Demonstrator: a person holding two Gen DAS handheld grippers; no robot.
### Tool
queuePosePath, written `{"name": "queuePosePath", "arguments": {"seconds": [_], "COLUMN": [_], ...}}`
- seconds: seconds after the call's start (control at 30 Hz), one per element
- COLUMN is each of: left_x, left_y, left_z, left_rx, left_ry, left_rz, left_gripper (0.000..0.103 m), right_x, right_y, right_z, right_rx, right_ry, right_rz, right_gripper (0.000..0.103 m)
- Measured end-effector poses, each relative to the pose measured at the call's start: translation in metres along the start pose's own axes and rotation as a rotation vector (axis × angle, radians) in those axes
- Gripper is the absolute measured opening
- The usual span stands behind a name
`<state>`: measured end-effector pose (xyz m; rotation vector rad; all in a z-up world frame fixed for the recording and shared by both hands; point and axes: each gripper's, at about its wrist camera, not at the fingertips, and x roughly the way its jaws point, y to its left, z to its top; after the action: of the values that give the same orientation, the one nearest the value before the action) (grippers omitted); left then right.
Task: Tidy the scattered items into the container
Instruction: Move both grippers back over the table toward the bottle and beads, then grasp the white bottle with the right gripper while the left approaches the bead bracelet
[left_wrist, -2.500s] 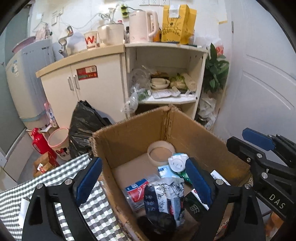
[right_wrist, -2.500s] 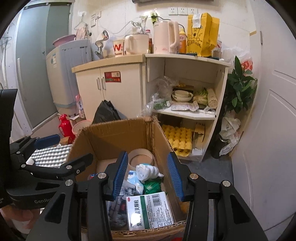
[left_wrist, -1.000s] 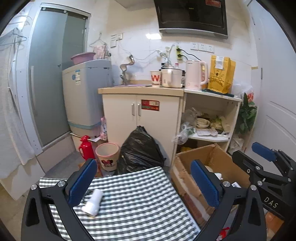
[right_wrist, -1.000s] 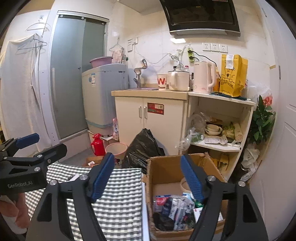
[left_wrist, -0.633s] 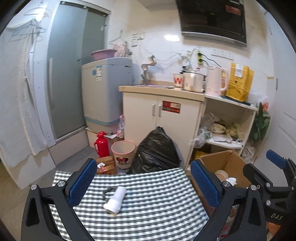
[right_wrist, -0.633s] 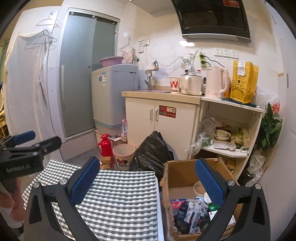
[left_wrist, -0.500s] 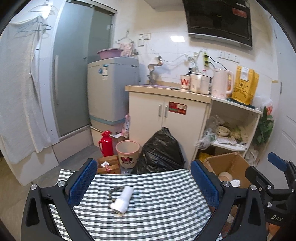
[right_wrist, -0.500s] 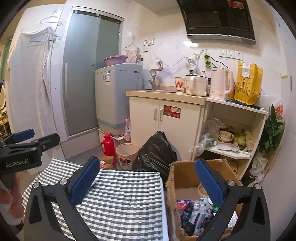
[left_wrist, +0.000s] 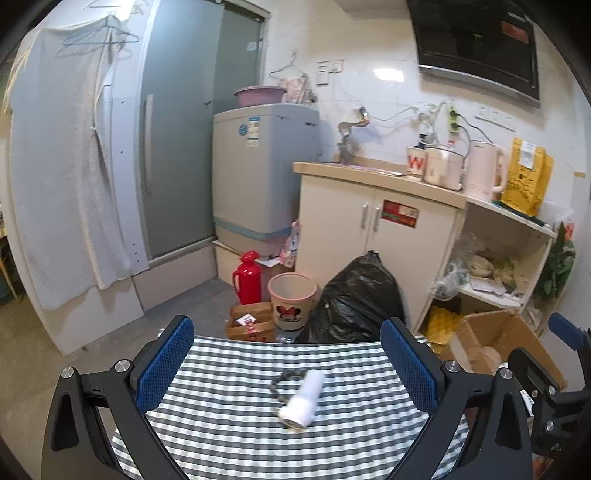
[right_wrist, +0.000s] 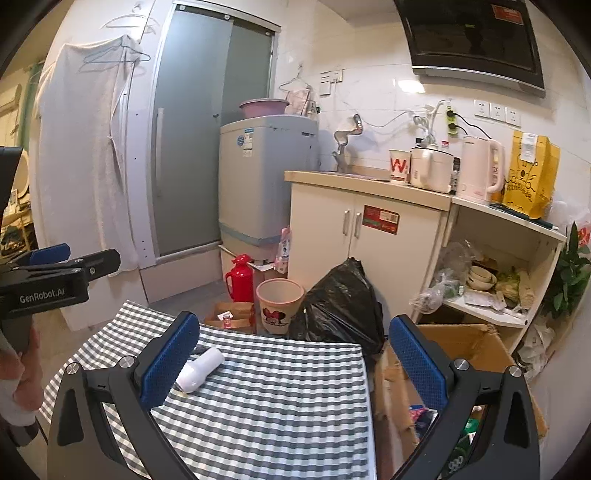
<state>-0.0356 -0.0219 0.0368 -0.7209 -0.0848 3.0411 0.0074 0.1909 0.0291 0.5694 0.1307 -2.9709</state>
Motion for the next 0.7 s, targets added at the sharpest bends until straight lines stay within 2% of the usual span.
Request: {"name": "queuePosePath", "arguments": {"seconds": [0.23, 0.5, 0.7], "left_x": [0.017, 0.045, 0.065], "left_y": [0.026, 0.049, 0.066], "left_z": [-0.004, -0.013, -0.024], "left_rx": [-0.02, -0.03, -0.046], "left_ry": [0.03, 0.075, 0.113], "left_rz": [0.034, 0.06, 0.074], "left_gripper": [0.103, 0.103, 0.103], "right_x": [0.033, 0.063, 0.097], "right_y": [0.013, 0.047, 0.071], "right_z": [-0.009, -0.023, -0.039], "right_rx": [0.07, 0.0, -0.018], "right_ry": [0.085, 0.13, 0.234], "right_rz": [0.038, 0.069, 0.144], "right_gripper": [0.103, 0.103, 0.103]}}
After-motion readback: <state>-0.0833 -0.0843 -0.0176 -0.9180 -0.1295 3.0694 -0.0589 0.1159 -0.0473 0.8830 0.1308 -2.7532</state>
